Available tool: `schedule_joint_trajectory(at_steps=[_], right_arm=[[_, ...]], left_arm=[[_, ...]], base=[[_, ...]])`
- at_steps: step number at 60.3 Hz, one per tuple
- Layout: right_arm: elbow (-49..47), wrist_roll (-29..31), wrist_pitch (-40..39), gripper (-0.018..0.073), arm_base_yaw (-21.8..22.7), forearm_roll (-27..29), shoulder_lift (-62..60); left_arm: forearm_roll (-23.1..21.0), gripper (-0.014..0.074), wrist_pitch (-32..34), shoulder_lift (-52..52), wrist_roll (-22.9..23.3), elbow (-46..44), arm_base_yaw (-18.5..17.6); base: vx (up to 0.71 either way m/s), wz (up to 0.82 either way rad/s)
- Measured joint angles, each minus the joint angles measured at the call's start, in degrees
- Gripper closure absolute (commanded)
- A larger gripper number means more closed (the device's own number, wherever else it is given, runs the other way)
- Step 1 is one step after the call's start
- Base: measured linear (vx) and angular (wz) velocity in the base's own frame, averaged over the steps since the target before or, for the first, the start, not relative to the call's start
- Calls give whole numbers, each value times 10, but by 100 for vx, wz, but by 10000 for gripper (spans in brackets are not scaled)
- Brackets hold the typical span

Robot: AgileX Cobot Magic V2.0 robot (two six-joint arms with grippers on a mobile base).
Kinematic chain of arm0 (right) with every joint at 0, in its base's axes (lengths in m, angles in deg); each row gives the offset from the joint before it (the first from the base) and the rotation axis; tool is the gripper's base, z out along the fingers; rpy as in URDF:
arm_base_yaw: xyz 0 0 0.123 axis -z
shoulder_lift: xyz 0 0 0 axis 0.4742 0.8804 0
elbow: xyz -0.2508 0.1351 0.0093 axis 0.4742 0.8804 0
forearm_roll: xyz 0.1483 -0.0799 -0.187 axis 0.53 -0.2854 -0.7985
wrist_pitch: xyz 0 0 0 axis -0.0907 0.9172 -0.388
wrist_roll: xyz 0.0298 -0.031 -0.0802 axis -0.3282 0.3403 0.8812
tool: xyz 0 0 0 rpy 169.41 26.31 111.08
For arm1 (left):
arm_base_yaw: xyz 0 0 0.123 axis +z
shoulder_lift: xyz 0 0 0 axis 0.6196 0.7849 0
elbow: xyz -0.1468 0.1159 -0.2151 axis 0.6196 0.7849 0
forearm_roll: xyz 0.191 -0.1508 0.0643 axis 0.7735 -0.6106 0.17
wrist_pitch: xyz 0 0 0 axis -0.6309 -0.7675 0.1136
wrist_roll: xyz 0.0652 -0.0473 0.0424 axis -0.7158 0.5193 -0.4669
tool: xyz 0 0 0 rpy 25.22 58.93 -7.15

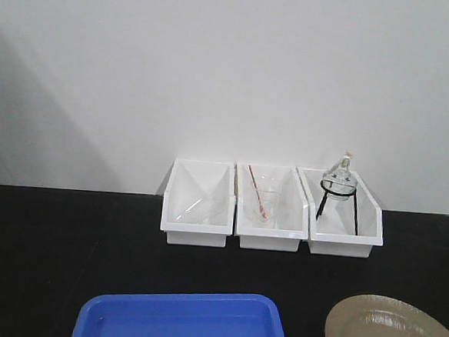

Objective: Place disk in tray to left cabinet

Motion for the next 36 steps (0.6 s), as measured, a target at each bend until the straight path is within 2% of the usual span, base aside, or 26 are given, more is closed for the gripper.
schedule_joint_trajectory(at_steps=[3,6,22,36], right_arm=[[0,-10,-5,100,0,59,19],[0,-14,-5,100,0,95,41],[-1,-22,1,100,0,240,147],[-4,-23,-23,100,0,280,192]], left_arm=[[0,260,0,0,0,0,0],[0,260,0,0,0,0,0],[0,260,0,0,0,0,0],[0,260,0,0,0,0,0]], base=[[0,0],[0,0],[0,0],[0,0]])
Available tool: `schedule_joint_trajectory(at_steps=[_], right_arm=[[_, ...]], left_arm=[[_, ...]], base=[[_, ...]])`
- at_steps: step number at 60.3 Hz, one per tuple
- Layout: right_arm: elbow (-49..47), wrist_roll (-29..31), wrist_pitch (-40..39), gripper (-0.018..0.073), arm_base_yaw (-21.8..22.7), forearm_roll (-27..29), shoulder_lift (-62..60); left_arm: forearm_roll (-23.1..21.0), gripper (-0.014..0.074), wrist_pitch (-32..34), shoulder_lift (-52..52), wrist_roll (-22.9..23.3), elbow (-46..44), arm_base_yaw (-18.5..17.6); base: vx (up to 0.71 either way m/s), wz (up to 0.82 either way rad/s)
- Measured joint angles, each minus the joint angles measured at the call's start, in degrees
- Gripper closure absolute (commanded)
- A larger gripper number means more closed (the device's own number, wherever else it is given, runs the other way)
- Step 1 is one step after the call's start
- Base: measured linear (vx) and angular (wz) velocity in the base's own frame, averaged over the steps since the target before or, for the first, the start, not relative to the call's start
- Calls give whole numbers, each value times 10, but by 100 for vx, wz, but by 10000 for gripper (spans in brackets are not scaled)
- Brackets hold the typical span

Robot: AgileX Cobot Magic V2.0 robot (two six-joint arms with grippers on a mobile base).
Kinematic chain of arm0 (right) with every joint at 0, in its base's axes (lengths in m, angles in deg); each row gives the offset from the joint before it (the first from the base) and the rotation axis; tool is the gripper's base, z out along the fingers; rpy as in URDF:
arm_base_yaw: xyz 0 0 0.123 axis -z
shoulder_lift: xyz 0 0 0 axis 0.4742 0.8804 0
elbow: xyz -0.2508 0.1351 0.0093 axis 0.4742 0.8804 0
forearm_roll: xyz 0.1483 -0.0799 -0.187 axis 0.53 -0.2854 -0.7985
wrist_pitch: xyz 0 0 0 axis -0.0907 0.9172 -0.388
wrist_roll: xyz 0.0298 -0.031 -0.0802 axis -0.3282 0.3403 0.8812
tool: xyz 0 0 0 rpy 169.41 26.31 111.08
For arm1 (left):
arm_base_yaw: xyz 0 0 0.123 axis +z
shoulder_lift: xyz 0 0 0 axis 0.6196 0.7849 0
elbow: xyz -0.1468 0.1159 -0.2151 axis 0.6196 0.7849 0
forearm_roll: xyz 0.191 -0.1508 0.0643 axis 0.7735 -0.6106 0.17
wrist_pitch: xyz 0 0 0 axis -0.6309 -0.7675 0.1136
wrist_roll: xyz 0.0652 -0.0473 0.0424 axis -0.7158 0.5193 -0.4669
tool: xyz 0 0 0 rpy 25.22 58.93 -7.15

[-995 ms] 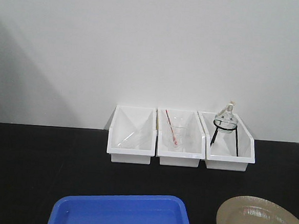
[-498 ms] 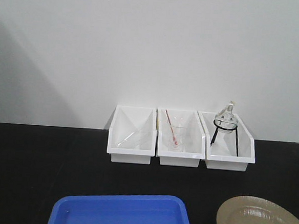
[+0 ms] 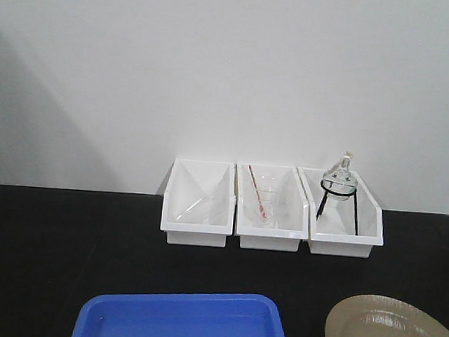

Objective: Place disk in tray to left cabinet

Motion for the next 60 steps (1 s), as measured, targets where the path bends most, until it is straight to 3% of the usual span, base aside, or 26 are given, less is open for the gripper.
schedule_joint_trajectory(at_steps=[12,26,41,48,60], right_arm=[[-12,0,-13,100,0,4,59],[-75,2,-5,100,0,-41,126],[-111,2,-1,115,0,-49,182],[-117,2,-1,176,0,-49,201],[-120,-1,4,384,0,-49,205]], left_arm=[[0,260,0,0,0,0,0],[0,260,0,0,0,0,0],[0,260,0,0,0,0,0],[0,260,0,0,0,0,0],[0,260,0,0,0,0,0]], base=[[0,0],[0,0],[0,0],[0,0],[0,0]])
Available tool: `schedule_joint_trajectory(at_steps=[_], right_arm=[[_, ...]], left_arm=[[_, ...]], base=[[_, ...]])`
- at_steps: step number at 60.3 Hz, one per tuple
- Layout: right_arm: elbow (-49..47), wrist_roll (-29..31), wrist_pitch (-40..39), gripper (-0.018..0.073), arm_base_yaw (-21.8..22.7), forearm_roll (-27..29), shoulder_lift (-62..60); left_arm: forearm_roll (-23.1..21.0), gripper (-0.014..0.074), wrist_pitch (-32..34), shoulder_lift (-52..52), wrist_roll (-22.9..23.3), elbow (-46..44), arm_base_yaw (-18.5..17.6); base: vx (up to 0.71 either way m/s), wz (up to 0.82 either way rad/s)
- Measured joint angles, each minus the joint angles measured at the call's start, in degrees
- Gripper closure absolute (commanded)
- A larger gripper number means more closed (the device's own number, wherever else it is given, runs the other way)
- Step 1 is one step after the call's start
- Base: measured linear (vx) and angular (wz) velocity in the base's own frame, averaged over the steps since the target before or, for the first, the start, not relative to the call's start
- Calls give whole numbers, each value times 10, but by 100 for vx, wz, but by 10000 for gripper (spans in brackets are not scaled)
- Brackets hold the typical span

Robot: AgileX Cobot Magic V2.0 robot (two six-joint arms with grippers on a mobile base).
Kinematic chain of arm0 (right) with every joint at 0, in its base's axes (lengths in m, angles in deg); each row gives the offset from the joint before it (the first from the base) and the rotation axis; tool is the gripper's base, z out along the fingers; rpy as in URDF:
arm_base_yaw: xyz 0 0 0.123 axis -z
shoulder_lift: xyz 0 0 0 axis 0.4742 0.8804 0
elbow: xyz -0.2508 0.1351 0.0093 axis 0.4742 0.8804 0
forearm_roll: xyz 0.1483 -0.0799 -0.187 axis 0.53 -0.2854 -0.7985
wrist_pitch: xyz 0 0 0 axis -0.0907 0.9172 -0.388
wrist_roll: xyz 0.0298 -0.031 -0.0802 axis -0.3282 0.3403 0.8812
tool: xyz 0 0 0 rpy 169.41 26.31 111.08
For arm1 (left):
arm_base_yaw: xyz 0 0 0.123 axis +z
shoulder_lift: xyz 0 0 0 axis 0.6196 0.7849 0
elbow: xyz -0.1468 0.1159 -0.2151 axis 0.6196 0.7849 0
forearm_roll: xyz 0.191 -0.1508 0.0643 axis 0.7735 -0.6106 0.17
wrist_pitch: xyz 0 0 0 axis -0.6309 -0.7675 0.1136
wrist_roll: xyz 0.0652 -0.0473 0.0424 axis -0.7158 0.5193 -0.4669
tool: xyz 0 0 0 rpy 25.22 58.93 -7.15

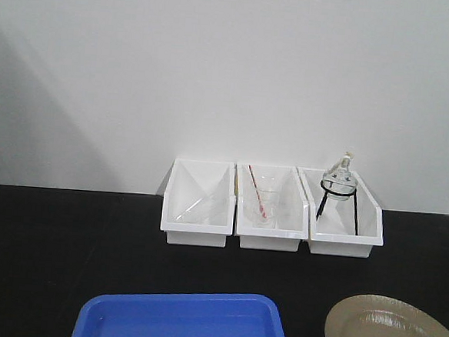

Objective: Place disk in tray to left cabinet

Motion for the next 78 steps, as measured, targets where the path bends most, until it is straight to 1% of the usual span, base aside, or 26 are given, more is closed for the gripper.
schedule_joint_trajectory(at_steps=[4,10,27,33,47,57,62,64,70,78], right_arm=[[-3,0,-4,474,0,0,-10],[-4,12,-6,575,2,-9,-29],[2,61,13,568,2,-28,-111],[6,63,29,568,2,-30,-142],[5,64,27,568,2,-38,-212],[-31,64,77,568,-1,-36,-215],[-57,64,90,568,-22,-34,-204],[-67,64,89,568,-38,-34,-196],[-96,64,69,568,-95,-32,-166],[-132,64,35,568,-187,-29,-106]], left_arm=[[0,262,0,0,0,0,0],[0,262,0,0,0,0,0],[0,262,0,0,0,0,0],[0,262,0,0,0,0,0],[0,262,0,0,0,0,0],[0,261,0,0,0,0,0],[0,261,0,0,0,0,0],[0,261,0,0,0,0,0],[0,261,0,0,0,0,0],[0,261,0,0,0,0,0]], base=[[0,0],[0,0],[0,0],[0,0],[0,0],[0,0],[0,0],[0,0],[0,0],[0,0]])
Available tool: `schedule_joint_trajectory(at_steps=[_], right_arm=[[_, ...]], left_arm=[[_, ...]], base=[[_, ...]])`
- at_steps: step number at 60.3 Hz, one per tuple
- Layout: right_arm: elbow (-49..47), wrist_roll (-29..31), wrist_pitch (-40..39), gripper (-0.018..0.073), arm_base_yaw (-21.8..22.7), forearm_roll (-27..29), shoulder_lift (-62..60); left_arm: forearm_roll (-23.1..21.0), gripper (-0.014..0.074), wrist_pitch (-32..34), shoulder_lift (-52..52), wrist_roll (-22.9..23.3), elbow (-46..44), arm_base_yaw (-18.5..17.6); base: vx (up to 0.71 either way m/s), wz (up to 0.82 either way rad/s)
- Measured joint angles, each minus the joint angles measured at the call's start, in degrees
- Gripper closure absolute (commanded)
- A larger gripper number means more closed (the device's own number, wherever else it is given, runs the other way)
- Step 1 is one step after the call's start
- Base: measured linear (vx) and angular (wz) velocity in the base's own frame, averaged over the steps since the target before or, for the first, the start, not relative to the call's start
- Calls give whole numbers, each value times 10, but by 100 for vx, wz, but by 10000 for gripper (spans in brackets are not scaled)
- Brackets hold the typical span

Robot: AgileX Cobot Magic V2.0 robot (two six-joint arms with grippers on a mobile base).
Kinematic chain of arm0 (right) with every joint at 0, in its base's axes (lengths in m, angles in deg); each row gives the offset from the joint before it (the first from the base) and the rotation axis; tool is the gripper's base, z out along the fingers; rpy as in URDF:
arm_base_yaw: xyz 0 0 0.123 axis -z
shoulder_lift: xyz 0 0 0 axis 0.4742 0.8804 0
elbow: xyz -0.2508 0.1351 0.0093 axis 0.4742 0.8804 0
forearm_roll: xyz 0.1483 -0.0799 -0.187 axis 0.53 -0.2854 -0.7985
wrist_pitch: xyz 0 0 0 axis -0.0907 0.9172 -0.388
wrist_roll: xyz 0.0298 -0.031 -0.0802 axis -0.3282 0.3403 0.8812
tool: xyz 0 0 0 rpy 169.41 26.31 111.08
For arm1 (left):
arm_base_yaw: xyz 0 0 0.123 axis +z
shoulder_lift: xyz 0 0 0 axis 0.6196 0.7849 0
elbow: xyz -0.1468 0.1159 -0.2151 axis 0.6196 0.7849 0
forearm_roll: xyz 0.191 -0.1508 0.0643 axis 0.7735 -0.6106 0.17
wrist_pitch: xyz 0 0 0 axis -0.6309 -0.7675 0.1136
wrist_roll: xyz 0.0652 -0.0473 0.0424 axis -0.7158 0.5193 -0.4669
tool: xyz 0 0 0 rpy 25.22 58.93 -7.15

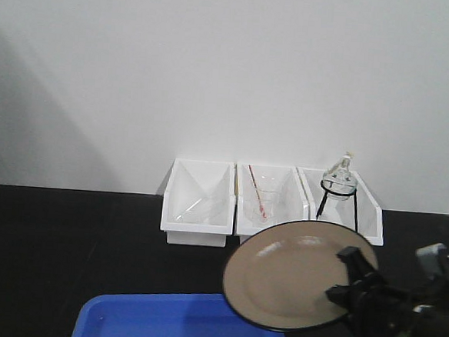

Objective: Place disk in tray to left cabinet

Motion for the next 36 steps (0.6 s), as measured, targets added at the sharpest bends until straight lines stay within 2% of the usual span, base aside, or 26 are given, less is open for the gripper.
schedule_joint_trajectory(at_steps=[8,16,25,36], right_arm=[[-40,0,-15,568,-77,3,67],[-72,0,-17,568,-126,2,124],[-79,1,-17,568,-155,0,178],[-84,8,-18,564,-164,-9,197]], left_arm=[[0,261,0,0,0,0,0],[0,261,0,0,0,0,0],[0,261,0,0,0,0,0],[0,261,0,0,0,0,0]], base=[[0,0],[0,0],[0,0],[0,0]])
